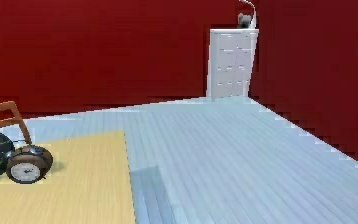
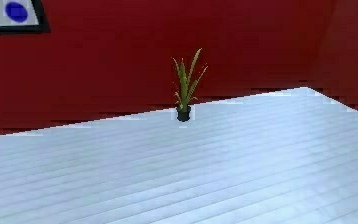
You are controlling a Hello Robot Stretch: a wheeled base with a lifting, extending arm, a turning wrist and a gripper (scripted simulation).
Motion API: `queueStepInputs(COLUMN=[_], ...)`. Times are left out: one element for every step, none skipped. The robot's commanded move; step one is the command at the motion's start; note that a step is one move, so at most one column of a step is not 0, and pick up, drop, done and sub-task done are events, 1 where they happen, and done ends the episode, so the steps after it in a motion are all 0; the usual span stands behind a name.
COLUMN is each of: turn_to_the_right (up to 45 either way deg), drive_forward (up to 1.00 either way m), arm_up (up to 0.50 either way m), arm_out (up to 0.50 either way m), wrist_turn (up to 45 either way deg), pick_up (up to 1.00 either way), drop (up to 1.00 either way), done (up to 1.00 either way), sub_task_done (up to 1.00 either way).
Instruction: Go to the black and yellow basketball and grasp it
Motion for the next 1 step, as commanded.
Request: queueStepInputs(turn_to_the_right=[21.0], drive_forward=[0.0], arm_up=[0.0], arm_out=[0.0], wrist_turn=[0.0], pick_up=[0.0], drop=[0.0], done=[0.0], sub_task_done=[0.0])
